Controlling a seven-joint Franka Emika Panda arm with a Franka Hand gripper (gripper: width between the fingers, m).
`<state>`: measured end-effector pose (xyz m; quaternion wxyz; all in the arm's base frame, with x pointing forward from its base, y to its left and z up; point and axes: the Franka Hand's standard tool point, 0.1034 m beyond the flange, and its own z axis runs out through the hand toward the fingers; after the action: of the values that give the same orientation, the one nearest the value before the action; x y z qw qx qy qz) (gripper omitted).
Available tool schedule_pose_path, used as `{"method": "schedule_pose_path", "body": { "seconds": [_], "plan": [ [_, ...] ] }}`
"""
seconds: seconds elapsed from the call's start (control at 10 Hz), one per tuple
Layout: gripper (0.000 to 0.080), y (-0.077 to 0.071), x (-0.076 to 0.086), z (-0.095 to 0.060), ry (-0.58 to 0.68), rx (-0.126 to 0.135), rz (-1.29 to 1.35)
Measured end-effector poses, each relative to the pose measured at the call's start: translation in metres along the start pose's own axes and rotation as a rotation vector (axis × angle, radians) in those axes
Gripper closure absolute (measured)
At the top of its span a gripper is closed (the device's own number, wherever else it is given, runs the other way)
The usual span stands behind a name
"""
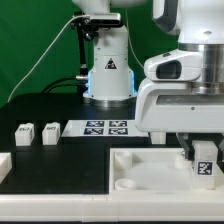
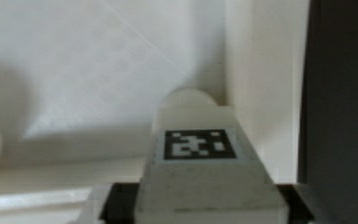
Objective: Assemble one leg
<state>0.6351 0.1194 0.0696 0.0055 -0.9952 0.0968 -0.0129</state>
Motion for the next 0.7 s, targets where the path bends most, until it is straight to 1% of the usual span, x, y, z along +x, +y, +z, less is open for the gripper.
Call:
{"method": "schedule_pose_path", "body": {
  "seconds": [0.3, 0.4, 0.5, 0.7],
  "plan": [
    [0.0509, -0.0005, -0.0004, 0.0000, 0.001, -0.003, 0.482],
    [0.0509, -0.0010, -0.0004, 0.0001, -0.003, 0.004, 0.650],
    [0.0509, -0.0017, -0.0005, -0.0001, 0.000, 0.002, 0.809],
    [0.0509, -0.0011, -0.0001, -0.0001, -0.006, 0.010, 0.995]
  ]
}}
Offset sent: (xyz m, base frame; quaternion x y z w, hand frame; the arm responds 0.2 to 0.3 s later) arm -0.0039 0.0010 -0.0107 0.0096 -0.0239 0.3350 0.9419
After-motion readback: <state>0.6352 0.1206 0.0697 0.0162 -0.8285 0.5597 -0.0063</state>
